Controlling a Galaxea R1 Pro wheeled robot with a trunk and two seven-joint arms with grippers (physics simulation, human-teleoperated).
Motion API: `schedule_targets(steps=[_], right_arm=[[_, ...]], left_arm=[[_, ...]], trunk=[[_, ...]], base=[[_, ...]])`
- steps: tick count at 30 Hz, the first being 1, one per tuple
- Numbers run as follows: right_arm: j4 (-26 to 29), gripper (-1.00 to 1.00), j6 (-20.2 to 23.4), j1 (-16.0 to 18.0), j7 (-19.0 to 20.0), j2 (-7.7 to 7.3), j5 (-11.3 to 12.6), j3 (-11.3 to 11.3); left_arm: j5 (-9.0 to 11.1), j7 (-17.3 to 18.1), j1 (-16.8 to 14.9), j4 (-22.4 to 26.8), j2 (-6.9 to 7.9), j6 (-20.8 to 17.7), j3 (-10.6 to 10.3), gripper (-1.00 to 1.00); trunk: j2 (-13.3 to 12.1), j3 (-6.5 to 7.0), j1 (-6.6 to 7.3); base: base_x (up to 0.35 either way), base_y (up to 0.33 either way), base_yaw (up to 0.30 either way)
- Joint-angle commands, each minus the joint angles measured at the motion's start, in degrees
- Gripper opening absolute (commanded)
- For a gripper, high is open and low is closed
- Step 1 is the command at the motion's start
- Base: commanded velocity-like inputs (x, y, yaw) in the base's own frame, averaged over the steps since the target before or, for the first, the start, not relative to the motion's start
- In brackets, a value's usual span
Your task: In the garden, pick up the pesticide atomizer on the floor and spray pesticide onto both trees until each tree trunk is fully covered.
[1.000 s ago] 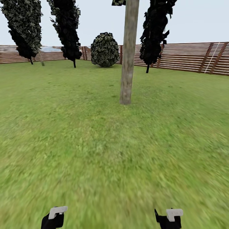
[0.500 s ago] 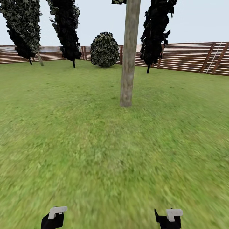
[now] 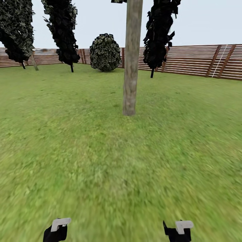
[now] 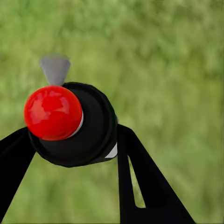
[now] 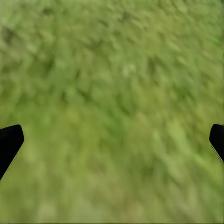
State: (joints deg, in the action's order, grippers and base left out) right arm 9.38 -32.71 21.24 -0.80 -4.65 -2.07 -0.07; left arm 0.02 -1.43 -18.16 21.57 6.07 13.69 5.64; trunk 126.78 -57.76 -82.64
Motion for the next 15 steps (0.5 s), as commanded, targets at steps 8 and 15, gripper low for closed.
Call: schedule_targets(steps=[8,15], right_arm=[[-0.1,1.0,-0.2,0.0,-0.1,-0.01,-0.2,0.0],[-0.1,1.0,-0.2,0.0,-0.1,-0.01,-0.2,0.0]], left_arm=[[0.0,-0.1,0.0,0.0,-0.01,0.2,0.1,-1.0],[0.0,-0.1,0.0,0.0,-0.01,0.2,0.1,-1.0]], trunk=[[0.0,-0.05,-0.02],[0.0,-0.05,-0.02]], base=[[0.335,0.0,0.0],[0.335,0.0,0.0]])
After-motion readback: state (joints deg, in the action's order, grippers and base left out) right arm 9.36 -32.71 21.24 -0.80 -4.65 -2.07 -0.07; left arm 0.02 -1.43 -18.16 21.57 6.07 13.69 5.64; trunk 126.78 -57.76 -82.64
